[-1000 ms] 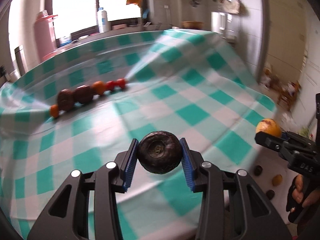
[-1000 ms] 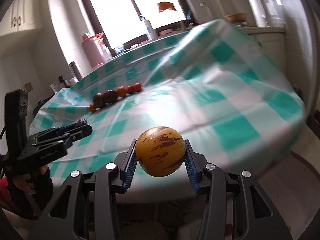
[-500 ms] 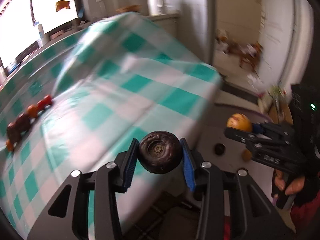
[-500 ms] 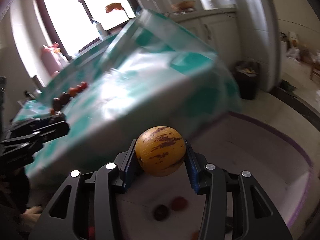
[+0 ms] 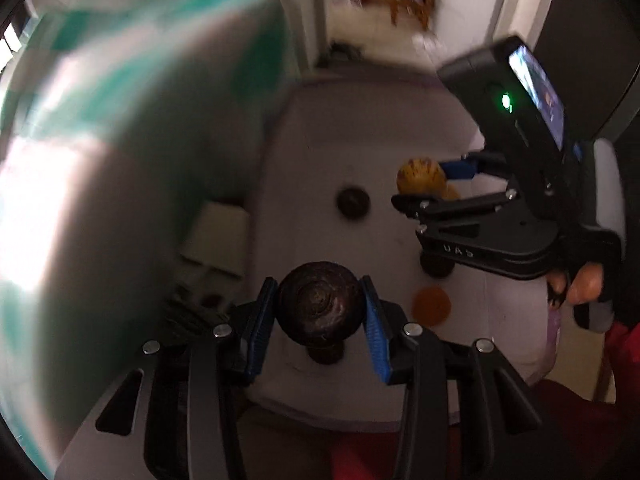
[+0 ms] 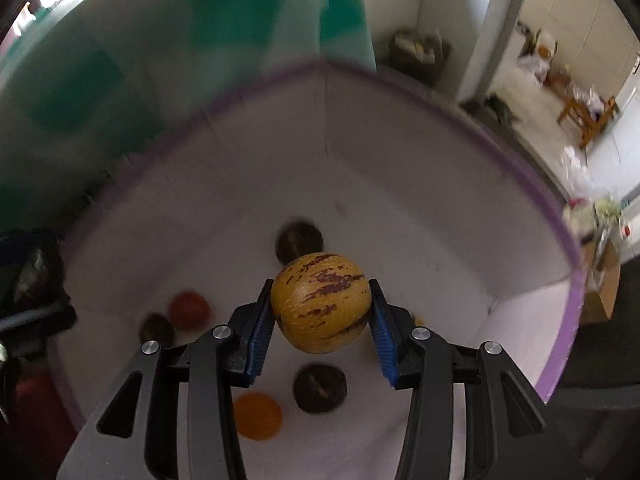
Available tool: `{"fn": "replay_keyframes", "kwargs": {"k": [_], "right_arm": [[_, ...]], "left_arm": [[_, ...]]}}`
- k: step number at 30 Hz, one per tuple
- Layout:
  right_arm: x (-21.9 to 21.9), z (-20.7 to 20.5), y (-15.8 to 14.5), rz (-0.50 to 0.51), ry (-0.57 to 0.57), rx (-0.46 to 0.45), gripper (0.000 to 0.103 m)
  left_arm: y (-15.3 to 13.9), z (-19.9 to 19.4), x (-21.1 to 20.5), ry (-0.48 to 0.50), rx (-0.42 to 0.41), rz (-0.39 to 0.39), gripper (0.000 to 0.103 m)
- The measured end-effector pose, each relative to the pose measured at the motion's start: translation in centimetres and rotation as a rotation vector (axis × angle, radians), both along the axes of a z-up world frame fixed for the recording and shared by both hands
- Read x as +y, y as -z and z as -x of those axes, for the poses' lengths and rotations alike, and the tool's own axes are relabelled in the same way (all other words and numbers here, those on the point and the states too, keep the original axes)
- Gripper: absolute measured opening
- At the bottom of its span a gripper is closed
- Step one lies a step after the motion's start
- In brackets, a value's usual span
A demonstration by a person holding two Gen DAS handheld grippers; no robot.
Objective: Organize fruits
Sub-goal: 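Carry the striped fruit and dark round fruit off the table over the white box, then open both grippers to drop the striped fruit and dark fruit into the box, then move both grippers back over the fruit pile on the table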
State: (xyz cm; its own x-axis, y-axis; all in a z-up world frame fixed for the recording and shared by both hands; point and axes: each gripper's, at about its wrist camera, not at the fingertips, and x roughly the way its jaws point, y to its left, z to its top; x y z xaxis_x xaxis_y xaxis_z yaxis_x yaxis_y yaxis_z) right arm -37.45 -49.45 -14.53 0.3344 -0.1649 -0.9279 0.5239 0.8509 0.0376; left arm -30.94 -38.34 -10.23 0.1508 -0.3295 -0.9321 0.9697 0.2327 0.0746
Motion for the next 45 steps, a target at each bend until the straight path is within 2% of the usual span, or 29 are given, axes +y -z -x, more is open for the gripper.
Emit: {"fn": "replay_keyframes", "kwargs": {"k": [3, 7, 13, 16, 18, 19, 20, 22, 24, 25, 29, 35, 41, 45], "right_arm": [[-0.1, -0.3, 0.2, -0.015, -0.02, 0.008, 0.045], [0.1, -1.5, 1.7, -0.02, -0.052, 0.098, 0.045], [0.2, -1.6, 2.7, -0.041, -0.054, 0.136, 0.045], [-0.1, -1.5, 2.6, -0.047, -0.036, 0.135, 0.046], [-0.5, -2.2, 2.4, -0.051, -0.029, 0.116, 0.051], [-0.6, -2.2, 2.3, -0.051, -0.028, 0.113, 0.058], [-0.7, -2.2, 2.2, -0.05, -0.027, 0.111, 0.059], [-1.0, -1.9, 1.8, -0.047, -0.028, 0.107, 0.059], [-1.1, -1.8, 1.6, -0.045, -0.022, 0.097, 0.06], [-1.1, -1.7, 1.5, -0.047, -0.021, 0.094, 0.061], [-1.0, -1.5, 1.6, -0.041, -0.023, 0.094, 0.065], [-1.0, -1.6, 2.3, -0.038, -0.049, 0.124, 0.068], [-0.5, -1.6, 2.9, -0.048, -0.07, 0.158, 0.072], [-0.7, -1.7, 3.3, -0.046, -0.047, 0.186, 0.077]], "left_arm": [[3.1, -0.1, -1.3, 0.025, 0.075, -0.09, 0.042], [6.5, 0.0, -2.5, 0.039, 0.172, -0.178, 0.042], [7.7, -0.4, -2.0, 0.044, 0.213, -0.198, 0.042], [7.4, -1.1, -1.8, 0.035, 0.229, -0.174, 0.047], [7.0, -1.2, -1.5, 0.03, 0.228, -0.155, 0.061], [6.7, -1.3, -1.4, 0.03, 0.227, -0.141, 0.061], [6.5, -1.1, -1.2, 0.032, 0.223, -0.135, 0.064], [6.1, -1.0, -1.1, 0.042, 0.201, -0.125, 0.066], [5.1, -1.1, -0.6, 0.043, 0.153, -0.093, 0.077], [4.8, -1.1, -0.4, 0.043, 0.142, -0.078, 0.078], [2.8, -1.2, 0.5, 0.049, 0.083, -0.014, 0.081], [1.2, 0.9, 0.6, 0.092, 0.004, 0.028, 0.082], [0.6, 2.4, 0.7, 0.09, -0.021, 0.086, 0.085], [-2.5, 1.6, 2.4, 0.045, -0.044, 0.207, 0.085]]}}
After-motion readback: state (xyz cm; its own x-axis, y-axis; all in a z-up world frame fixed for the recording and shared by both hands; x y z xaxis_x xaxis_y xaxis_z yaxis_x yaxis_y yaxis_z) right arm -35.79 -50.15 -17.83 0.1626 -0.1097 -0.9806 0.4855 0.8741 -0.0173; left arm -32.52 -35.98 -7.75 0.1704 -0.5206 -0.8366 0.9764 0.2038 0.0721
